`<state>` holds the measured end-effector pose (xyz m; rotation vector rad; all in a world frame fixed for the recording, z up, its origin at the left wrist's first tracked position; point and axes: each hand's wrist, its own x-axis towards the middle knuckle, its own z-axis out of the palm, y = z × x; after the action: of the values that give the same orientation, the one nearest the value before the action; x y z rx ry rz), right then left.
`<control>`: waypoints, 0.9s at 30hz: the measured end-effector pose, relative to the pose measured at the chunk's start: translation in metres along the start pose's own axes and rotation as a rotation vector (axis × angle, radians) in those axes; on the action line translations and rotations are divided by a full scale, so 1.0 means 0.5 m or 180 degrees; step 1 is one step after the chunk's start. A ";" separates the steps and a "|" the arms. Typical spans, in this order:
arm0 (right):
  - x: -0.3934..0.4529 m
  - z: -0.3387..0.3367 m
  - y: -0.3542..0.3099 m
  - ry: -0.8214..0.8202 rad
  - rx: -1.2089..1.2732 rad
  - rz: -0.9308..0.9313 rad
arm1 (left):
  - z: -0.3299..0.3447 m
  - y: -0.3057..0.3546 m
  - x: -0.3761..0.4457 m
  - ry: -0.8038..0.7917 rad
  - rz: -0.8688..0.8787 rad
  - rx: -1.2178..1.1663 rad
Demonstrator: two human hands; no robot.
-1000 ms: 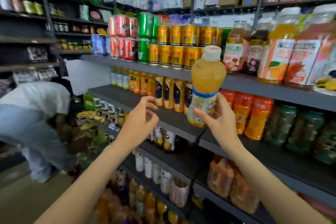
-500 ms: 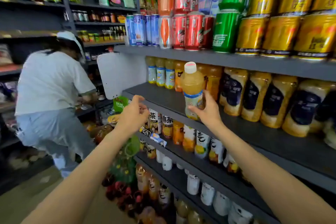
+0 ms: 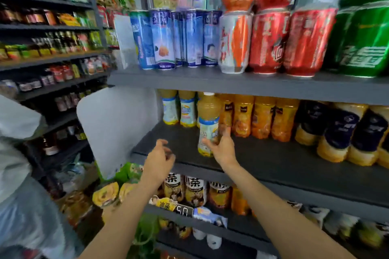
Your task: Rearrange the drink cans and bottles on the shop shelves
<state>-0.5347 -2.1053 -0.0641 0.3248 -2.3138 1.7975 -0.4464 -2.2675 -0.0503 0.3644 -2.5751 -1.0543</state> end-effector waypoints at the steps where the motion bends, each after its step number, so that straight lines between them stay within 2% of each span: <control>1: 0.013 0.031 -0.004 0.0061 -0.0012 0.0089 | -0.003 -0.026 0.031 -0.0013 0.0062 0.0058; 7: 0.064 0.193 -0.004 0.0027 -0.0330 0.0169 | -0.006 -0.133 0.155 -0.0005 0.0170 0.0616; 11: 0.091 0.275 0.000 -0.0039 -0.0930 0.0070 | 0.006 -0.154 0.199 0.0016 0.0355 0.0879; 14: 0.106 0.314 -0.007 0.0101 -0.0820 0.0118 | 0.020 -0.163 0.213 0.0191 0.0375 0.1001; 18: 0.120 0.325 -0.002 0.0244 -0.0491 0.0182 | 0.036 -0.167 0.215 0.0608 0.0389 0.0667; 23: 0.116 0.310 -0.009 -0.0053 -0.0742 -0.0097 | 0.033 -0.164 0.213 0.0490 0.0373 0.0847; 27: 0.099 0.299 -0.026 -0.0686 -0.1017 -0.0062 | 0.027 -0.157 0.215 0.0197 0.0341 0.1122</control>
<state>-0.5809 -2.2562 -0.0745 0.5070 -2.6820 1.4109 -0.5410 -2.3517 -0.0931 0.3325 -2.6869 -0.5419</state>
